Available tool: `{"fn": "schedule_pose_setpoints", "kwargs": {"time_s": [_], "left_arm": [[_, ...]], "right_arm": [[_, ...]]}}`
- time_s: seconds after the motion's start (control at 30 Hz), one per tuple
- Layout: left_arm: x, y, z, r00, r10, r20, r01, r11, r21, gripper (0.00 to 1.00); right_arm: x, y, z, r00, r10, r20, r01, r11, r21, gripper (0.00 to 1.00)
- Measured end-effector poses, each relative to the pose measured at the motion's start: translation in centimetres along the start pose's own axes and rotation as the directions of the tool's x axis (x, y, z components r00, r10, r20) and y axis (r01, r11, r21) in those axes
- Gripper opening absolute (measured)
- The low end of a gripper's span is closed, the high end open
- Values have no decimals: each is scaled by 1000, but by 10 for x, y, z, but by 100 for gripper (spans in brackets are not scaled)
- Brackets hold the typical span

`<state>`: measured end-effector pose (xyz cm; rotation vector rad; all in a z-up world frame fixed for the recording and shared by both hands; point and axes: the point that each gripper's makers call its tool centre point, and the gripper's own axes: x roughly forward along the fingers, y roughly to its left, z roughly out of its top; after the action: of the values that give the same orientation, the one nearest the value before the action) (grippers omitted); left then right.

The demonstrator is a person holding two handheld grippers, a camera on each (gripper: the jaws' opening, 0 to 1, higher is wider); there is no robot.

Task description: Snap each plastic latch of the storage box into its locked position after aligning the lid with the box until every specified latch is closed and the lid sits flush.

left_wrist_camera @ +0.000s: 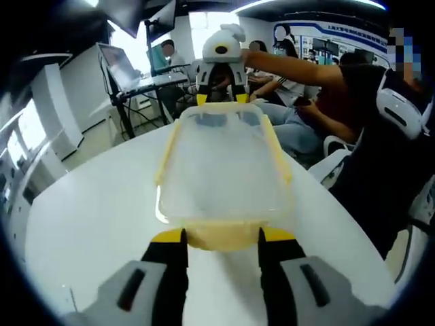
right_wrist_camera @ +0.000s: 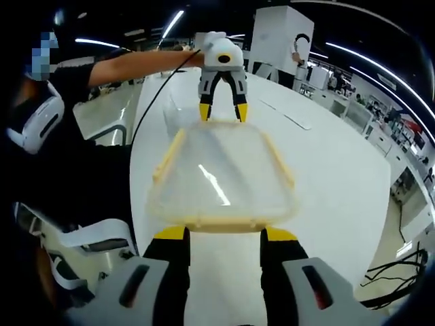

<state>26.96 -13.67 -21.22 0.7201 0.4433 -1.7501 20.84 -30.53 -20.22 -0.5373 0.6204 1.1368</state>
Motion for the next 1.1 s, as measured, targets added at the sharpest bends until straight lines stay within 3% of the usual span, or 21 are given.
{"fn": "schedule_pose_setpoints", "kwargs": {"time_s": [0.07, 0.27, 0.73, 1.1], "left_arm": [[-1, -12, 0, 1000, 4, -1, -4, 1000, -2, 39], [-6, -22, -2, 1000, 20, 1, -20, 1000, -9, 39], [-41, -18, -20, 998, 62, -3, -63, 998, -32, 39], [-63, -37, -33, 994, 108, -13, -109, 993, -56, 39]], "right_arm": [[2, 3, 3, 1000, 3, 0, -3, 1000, -2, 38], [8, 5, 13, 1000, 12, -1, -12, 1000, -16, 38], [26, 6, 41, 999, 34, -8, -34, 998, -60, 38], [44, 8, 65, 998, 58, -19, -60, 993, -99, 38]]}}
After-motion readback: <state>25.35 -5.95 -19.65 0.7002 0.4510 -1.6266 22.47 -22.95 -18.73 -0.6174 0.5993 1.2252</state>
